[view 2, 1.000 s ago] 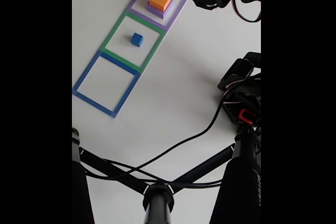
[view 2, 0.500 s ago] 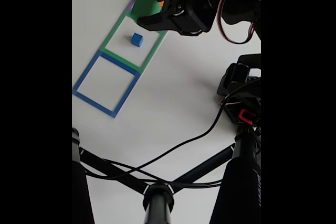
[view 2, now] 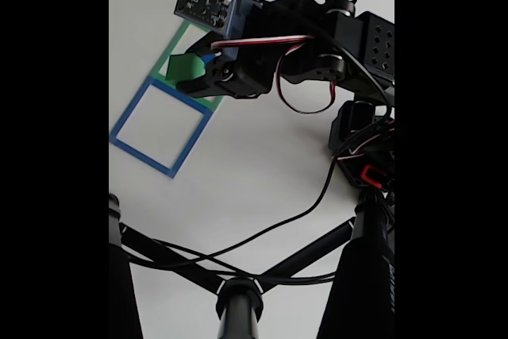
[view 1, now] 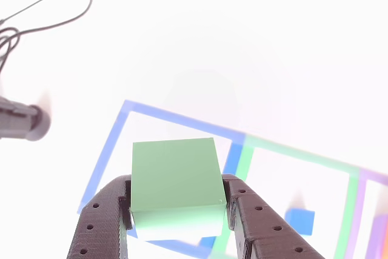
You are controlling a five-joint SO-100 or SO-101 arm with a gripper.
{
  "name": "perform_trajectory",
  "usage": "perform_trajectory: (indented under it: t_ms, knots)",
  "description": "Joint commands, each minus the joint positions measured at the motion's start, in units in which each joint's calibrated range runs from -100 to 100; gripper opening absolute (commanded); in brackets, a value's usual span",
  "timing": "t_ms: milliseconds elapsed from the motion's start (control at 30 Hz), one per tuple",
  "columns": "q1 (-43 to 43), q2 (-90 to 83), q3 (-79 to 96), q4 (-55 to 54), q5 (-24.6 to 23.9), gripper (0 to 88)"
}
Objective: Tower of hanoi
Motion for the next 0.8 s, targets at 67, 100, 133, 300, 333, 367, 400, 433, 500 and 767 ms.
perform_trajectory:
  t_ms: [67, 100, 133, 300, 333, 367, 400, 433, 500, 767]
  knots:
    - [-0.4, -0.7, 23.2, -28.2, 0.0, 8.7]
    - [-0.6, 0.4, 25.7, -31.9, 0.0, 8.6]
    - [-0.9, 1.7, 27.9, -35.9, 0.0, 8.6]
    - [-2.1, 12.1, 35.7, -55.6, 0.0, 8.5]
    - [-2.3, 14.5, 36.6, -59.0, 0.0, 8.5]
    - [-2.5, 16.8, 37.4, -62.5, 0.0, 8.5]
    - [-2.8, 19.5, 38.2, -66.6, 0.0, 8.5]
    - [-2.9, 21.8, 38.5, -69.6, 0.0, 8.5]
    - [-3.3, 26.7, 38.8, -75.4, 0.0, 8.5]
    - [-3.7, 43.1, 37.4, -93.3, 0.0, 8.4]
